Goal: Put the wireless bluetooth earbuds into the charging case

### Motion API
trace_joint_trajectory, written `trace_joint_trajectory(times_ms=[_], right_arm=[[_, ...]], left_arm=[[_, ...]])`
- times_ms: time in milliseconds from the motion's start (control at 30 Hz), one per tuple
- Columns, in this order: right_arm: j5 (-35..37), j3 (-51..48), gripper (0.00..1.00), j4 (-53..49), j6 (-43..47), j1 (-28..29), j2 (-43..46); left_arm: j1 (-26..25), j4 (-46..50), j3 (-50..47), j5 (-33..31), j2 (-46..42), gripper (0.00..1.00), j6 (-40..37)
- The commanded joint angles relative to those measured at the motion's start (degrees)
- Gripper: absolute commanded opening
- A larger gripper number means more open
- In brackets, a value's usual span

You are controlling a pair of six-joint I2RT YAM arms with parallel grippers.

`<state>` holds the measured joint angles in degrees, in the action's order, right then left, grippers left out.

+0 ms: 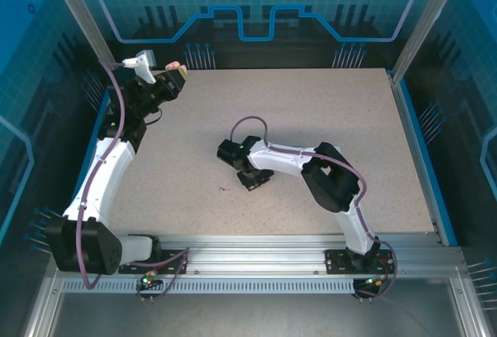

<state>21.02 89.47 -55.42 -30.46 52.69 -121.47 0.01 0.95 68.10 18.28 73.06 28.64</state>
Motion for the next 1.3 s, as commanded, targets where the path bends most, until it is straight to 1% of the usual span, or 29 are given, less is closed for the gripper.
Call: trace_joint_trajectory(times_ms=[0,167,300,433,533,600,733,867,967,1267], right_arm=[[0.83,-1.84,0.14,0.66,1.96,-0.48,2.54],[-0.08,-2.59,0.17,0.71,2.11,-0.98,1.89],[-1.73,-2.62,0.25,0.74,1.13,-1.43,2.1],[-3.27,-2.17,0.35,0.41,-0.6,-1.88,3.33],[-4.14,-1.8,0.49,-0.14,-3.48,-2.06,5.07],[-5.15,-1.65,0.53,-0.57,-6.64,-2.3,6.58],[-6.15,-1.0,0.54,-2.13,-14.58,-2.68,8.19],[-6.49,0.09,0.54,-3.62,-20.66,-3.28,6.89],[-7.99,0.55,0.52,-3.12,-21.27,-3.88,5.24],[-8.27,1.77,0.45,-1.99,-20.24,-4.67,1.62]], left_arm=[[0.53,-1.96,0.48,1.38,-1.62,0.0,1.24],[0.44,-2.34,0.71,1.4,-1.61,0.0,1.5],[0.3,-2.78,0.76,1.58,-1.43,0.0,1.96],[-0.01,-2.79,0.61,1.74,-1.47,0.0,1.87],[-0.01,-2.66,0.54,1.84,-1.58,0.0,1.72],[-0.01,-2.63,0.55,1.93,-1.69,0.0,1.72],[-0.01,-2.8,0.51,2.02,-1.78,0.0,1.69],[-0.08,-3.05,0.36,2.08,-1.64,0.0,1.71],[-0.27,-3.26,0.37,2.37,-1.35,0.0,1.85],[-0.62,-3.66,0.46,2.37,-0.93,0.0,1.86]])
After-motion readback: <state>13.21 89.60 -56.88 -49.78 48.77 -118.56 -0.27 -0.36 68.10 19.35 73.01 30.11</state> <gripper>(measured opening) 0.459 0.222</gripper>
